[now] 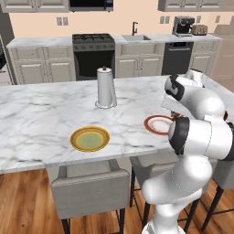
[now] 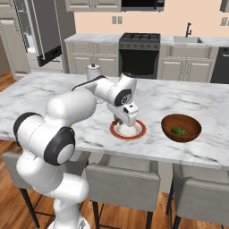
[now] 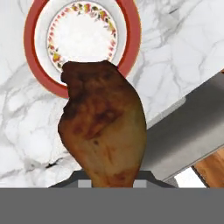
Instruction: Pick the chicken drumstick and avocado from their plates and place them in the bowl. Then put the bowl in the fridge.
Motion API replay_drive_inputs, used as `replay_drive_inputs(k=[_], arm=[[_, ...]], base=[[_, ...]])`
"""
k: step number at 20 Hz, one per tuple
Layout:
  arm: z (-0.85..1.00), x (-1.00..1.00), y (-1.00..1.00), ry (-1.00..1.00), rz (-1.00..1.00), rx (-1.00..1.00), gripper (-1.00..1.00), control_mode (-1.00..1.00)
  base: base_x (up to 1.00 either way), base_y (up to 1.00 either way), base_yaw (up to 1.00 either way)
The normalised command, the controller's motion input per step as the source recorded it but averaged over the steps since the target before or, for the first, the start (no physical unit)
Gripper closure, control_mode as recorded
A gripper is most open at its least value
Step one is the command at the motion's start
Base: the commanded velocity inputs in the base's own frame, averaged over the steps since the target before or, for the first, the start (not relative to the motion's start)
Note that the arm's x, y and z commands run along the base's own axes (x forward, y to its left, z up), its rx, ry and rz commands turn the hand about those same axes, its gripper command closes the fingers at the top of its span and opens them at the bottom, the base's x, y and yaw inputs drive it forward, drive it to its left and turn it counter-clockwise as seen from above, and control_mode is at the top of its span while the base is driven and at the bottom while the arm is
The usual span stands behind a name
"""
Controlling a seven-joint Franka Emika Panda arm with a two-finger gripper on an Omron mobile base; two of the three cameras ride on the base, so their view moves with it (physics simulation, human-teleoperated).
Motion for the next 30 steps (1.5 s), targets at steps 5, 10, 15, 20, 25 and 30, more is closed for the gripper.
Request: replay_drive_inputs(k=[5,10,15,20,25,30], arm=[[0.01,0.00,-0.51,0.01,-0.47,-0.13,1.00,-1.00],[0.05,0.00,-0.54,0.01,-0.36,-0.18,1.00,-1.00],[0.02,0.09,-0.55,0.06,-0.30,-0.16,1.00,-1.00],[0.06,0.03,-0.61,0.12,-0.12,0.00,1.00,-1.00],[0.09,0.09,-0.62,0.09,-0.04,0.00,1.00,-1.00],[0.08,0.03,-0.50,0.01,0.00,0.02,1.00,-1.00]], base=[[0.00,0.00,0.00],[0.00,0.00,0.00],[0.00,0.00,0.00],[0.00,0.00,0.00],[0.00,0.00,0.00],[0.00,0.00,0.00]])
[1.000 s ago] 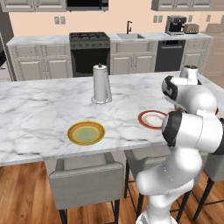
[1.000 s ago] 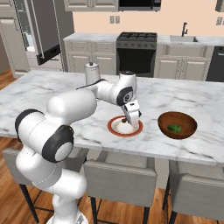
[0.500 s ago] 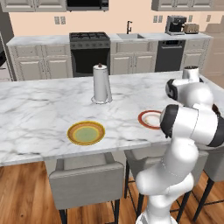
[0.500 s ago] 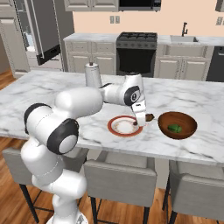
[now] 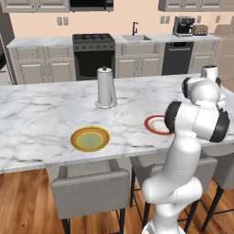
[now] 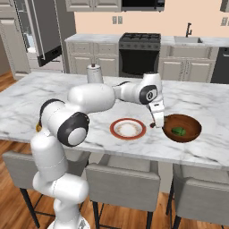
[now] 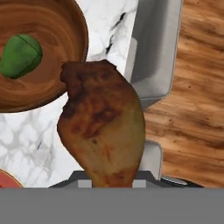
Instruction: Pick the chicken drumstick and avocado from their plates and place them in the bowl. Then put the bowl in the fridge.
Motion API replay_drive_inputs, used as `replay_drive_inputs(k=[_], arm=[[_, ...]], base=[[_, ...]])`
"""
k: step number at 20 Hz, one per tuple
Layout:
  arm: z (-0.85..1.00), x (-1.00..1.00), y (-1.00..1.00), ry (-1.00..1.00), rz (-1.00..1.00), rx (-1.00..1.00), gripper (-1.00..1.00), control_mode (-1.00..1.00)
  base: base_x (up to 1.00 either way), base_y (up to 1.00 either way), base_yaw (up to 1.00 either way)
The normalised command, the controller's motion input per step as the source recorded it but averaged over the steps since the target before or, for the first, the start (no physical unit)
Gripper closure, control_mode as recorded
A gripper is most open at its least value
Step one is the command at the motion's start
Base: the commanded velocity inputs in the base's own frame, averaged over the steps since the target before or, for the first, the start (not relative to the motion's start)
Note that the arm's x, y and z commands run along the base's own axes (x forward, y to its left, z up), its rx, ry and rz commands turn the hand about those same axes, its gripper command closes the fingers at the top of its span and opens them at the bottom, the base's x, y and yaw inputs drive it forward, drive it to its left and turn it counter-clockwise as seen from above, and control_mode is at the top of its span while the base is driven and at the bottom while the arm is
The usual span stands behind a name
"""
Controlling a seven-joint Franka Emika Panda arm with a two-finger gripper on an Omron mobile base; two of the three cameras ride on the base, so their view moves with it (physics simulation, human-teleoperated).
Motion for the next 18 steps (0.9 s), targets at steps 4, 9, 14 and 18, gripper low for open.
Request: replay_drive_inputs(k=[4,9,14,18], arm=[[0.00,0.21,-0.40,-0.01,0.02,0.07,1.00,-1.00],[-0.01,0.31,-0.29,-0.03,0.07,0.13,1.00,-1.00],[-0.06,0.40,-0.22,-0.03,0.10,0.14,1.00,-1.00],[-0.22,0.22,-0.11,-0.13,0.10,0.01,1.00,-1.00]], base=[[0.00,0.00,0.00],[0.00,0.00,0.00],[0.00,0.00,0.00],[0.00,0.00,0.00]])
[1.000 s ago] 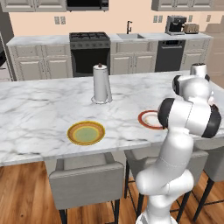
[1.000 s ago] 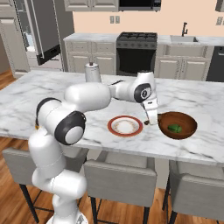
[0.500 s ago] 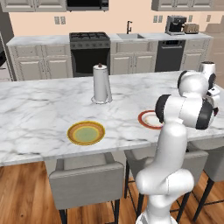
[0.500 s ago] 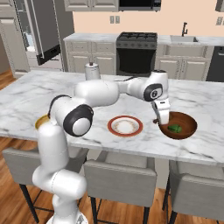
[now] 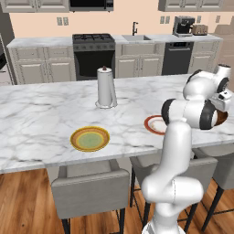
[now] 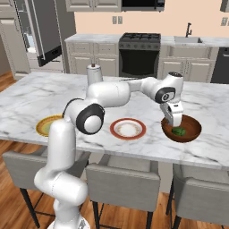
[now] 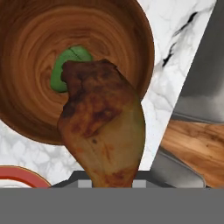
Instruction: Pick the chicken drumstick and avocado from their plates and place them in the bowl. Then put the bowl in the fridge.
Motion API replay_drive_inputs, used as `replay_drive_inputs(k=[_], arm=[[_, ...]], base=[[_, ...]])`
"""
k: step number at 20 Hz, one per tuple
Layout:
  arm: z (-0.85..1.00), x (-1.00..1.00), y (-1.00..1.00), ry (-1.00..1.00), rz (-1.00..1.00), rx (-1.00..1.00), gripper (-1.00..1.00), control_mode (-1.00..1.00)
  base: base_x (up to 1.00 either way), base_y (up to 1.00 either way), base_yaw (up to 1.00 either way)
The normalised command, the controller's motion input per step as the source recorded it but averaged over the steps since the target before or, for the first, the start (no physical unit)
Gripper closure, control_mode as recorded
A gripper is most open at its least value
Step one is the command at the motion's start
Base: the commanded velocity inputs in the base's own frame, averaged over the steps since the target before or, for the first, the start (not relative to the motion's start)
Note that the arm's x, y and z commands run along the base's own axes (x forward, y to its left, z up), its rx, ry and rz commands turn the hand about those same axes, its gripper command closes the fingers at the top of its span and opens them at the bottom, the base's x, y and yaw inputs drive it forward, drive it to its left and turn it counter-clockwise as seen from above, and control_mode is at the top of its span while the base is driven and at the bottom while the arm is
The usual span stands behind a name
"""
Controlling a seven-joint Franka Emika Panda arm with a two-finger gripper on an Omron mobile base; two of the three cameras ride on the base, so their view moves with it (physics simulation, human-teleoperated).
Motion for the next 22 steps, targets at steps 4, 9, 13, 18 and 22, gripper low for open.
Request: replay_drive_inputs(k=[4,9,13,18,22], arm=[[-0.31,0.21,0.00,-0.16,0.10,0.00,1.00,-1.00],[-0.28,0.35,-0.01,-0.10,0.06,0.00,1.00,-1.00],[-0.23,0.36,-0.01,-0.02,0.04,-0.04,1.00,-1.00],[-0.01,0.35,-0.07,0.13,0.06,0.00,1.00,-1.00],[-0.09,0.26,-0.11,0.14,0.08,0.00,1.00,-1.00]], base=[[0.00,0.00,0.00],[0.00,0.00,0.00],[0.00,0.00,0.00],[0.00,0.00,0.00],[0.00,0.00,0.00]])
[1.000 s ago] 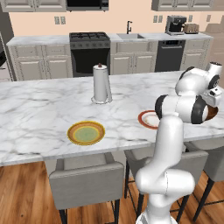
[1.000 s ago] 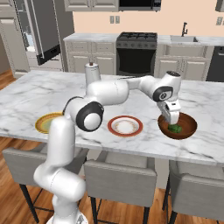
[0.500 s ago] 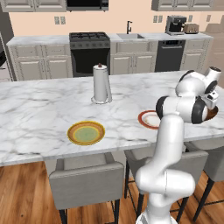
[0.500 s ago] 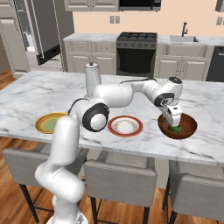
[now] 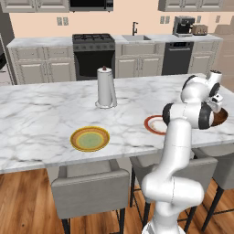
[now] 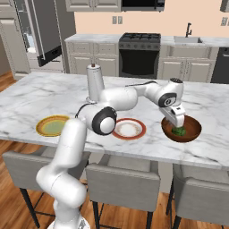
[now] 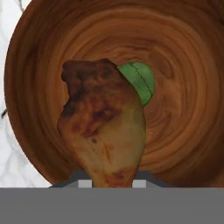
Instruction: Pick the chicken drumstick and avocado from their plates and place them in the bowl. Then put the bowl in the fridge.
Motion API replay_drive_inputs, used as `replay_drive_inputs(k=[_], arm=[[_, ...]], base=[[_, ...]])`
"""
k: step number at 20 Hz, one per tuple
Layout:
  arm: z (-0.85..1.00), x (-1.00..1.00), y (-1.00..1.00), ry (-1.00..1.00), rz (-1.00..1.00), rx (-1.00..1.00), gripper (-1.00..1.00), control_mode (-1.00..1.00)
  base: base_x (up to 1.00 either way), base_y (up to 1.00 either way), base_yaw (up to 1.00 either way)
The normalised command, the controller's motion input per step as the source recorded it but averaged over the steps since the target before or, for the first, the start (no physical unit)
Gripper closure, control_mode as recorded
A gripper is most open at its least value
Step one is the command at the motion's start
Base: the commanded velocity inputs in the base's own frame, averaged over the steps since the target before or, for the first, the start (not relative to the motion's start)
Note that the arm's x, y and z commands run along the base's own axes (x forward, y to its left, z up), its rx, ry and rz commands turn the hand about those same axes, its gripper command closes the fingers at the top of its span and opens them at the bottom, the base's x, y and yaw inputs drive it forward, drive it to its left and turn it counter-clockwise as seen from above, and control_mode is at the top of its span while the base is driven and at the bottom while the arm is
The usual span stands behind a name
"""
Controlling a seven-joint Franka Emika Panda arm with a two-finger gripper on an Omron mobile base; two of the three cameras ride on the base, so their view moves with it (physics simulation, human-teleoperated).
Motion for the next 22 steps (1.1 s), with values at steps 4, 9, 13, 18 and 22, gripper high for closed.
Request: replay_drive_inputs(k=[4,9,13,18,22], arm=[[-0.13,0.18,-0.15,0.08,0.10,0.00,1.00,-1.00],[-0.15,0.02,-0.16,0.01,0.10,0.00,-1.00,-1.00],[-0.10,0.00,-0.11,0.00,0.08,0.01,-1.00,-1.00],[-0.04,0.00,-0.03,0.00,0.04,0.03,-1.00,-1.00],[0.00,0.00,0.00,0.00,0.03,0.06,-1.00,-1.00]], base=[[0.00,0.00,0.00],[0.00,0.00,0.00],[0.00,0.00,0.00],[0.00,0.00,0.00],[0.00,0.00,0.00]])
